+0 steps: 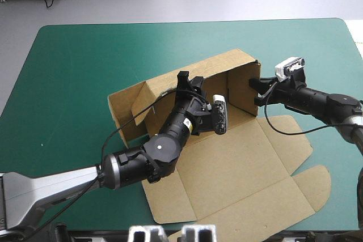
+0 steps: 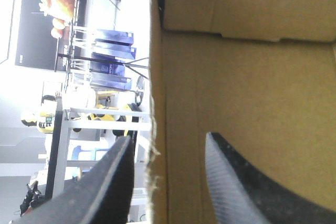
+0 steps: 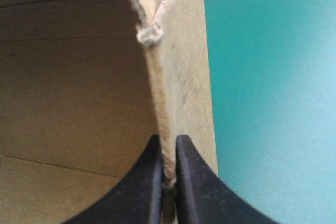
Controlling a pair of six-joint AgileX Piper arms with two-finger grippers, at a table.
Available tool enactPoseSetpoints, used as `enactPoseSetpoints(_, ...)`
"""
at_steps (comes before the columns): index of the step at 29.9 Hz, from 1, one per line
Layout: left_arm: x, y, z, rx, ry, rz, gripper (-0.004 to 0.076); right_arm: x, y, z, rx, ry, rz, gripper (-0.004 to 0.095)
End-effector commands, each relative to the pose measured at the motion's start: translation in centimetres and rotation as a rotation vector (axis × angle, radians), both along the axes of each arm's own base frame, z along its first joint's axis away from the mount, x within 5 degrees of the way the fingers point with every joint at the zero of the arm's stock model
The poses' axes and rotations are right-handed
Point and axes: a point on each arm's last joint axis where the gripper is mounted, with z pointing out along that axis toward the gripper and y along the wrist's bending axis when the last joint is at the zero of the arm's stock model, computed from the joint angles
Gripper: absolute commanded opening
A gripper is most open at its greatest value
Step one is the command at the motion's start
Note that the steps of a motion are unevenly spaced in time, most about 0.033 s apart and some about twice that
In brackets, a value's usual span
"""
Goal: Fold the box
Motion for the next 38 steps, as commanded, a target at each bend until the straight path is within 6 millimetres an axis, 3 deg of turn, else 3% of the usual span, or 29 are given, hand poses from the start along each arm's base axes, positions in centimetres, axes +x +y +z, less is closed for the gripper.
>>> enactPoseSetpoints(1,-1.4,1.2,3.9,-0.135,-0.061,0.008,0.0312,0.1,0.5,1.1,-0.001,-0.029,-0.014,-0.0004)
enactPoseSetpoints(6,-1.8,3.3,6.5,-0.219,-0.137,0.070,0.0281,0.2,1.1,1.1,0.015,-0.001,-0.037,-0.0003)
enactPoseSetpoints(8,-1.3,4.8,8.0,-0.295,-0.230,0.134,0.0200,0.4,1.7,1.4,0.017,0.001,-0.046,-0.0003)
enactPoseSetpoints(11,0.1,7.7,10.3,-0.422,-0.271,0.226,0.0006,1.1,3.0,2.6,0.021,-0.005,-0.075,-0.0003)
enactPoseSetpoints(19,5.1,16.8,14.1,-0.670,-0.227,0.598,-0.0002,2.7,6.0,7.5,0.021,0.008,-0.160,-0.0003)
enactPoseSetpoints(24,6.7,21.7,14.2,-0.767,-0.061,0.784,-0.0002,3.3,5.6,11.0,-0.046,0.068,-0.200,-0.0003)
enactPoseSetpoints(28,7.1,24.5,13.3,-0.789,0.091,0.890,-0.0002,4.0,5.0,11.5,-0.203,0.249,-0.228,-0.0003)
enactPoseSetpoints(34,6.8,27.1,11.5,-0.772,0.280,1.030,-0.0002,5.6,5.4,10.4,-0.243,0.444,-0.204,-0.0003)
enactPoseSetpoints(38,6.5,27.9,10.8,-0.747,0.369,1.059,-0.0002,6.7,5.7,8.3,-0.266,0.545,-0.184,-0.0005)
